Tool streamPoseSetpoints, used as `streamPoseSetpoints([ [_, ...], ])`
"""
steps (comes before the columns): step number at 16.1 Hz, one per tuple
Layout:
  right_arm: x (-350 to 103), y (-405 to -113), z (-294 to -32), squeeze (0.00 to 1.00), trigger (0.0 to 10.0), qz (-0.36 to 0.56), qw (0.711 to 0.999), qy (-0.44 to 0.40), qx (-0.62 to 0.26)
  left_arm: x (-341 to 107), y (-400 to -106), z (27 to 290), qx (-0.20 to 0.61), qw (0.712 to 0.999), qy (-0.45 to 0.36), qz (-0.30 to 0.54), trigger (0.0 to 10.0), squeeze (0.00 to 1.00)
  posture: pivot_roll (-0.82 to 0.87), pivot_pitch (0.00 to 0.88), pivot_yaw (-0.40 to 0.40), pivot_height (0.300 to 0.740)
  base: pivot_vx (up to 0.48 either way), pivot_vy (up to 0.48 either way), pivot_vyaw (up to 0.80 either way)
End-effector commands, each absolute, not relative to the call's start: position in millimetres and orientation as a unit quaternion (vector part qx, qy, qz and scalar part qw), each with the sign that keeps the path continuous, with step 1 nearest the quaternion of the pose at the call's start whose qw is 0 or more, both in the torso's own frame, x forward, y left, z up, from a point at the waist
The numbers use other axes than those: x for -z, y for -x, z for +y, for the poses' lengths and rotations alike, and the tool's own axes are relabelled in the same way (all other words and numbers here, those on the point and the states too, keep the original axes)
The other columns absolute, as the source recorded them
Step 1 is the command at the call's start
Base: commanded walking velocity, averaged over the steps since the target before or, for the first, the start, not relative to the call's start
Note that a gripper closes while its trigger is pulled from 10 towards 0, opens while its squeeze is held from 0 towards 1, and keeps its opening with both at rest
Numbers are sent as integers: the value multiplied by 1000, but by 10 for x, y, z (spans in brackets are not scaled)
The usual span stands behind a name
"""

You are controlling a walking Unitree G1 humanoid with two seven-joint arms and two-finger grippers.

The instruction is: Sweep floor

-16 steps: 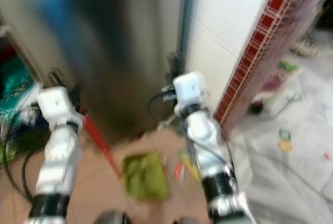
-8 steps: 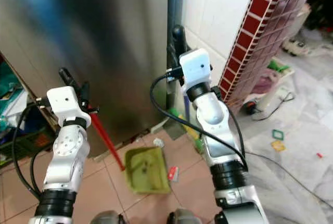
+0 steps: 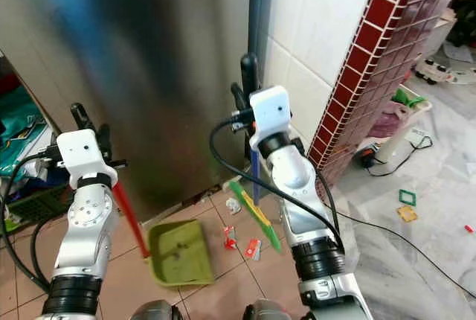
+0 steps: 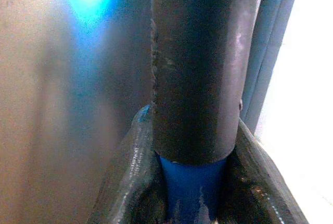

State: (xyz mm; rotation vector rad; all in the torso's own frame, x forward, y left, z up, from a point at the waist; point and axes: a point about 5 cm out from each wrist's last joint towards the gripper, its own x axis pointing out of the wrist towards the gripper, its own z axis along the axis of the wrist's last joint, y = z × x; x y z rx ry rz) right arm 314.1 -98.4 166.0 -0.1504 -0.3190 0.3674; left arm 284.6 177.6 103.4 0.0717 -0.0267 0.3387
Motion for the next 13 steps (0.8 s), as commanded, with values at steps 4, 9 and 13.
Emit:
streamPoseSetpoints([
  [4, -1690, -3129, -976, 0, 10000, -178, 964, 94, -176, -1162, -2814, 1790, -176, 982, -59, -47, 10000, 0, -50, 0, 6, 740, 0, 0, 800],
  [9, -1658, -3155, -1072, 0, 10000, -168, 970, 105, -138, -1126, -2800, 1786, -161, 982, -89, -50, 10000, 0, -58, 0, -5, 740, 0, 0, 124],
  [13, -1621, -3153, -1148, 0, 10000, -154, 975, 117, -110, -1077, -2891, 1756, -148, 983, -87, -68, 10000, 0, -80, 11, -22, 740, 0, 0, 0],
])
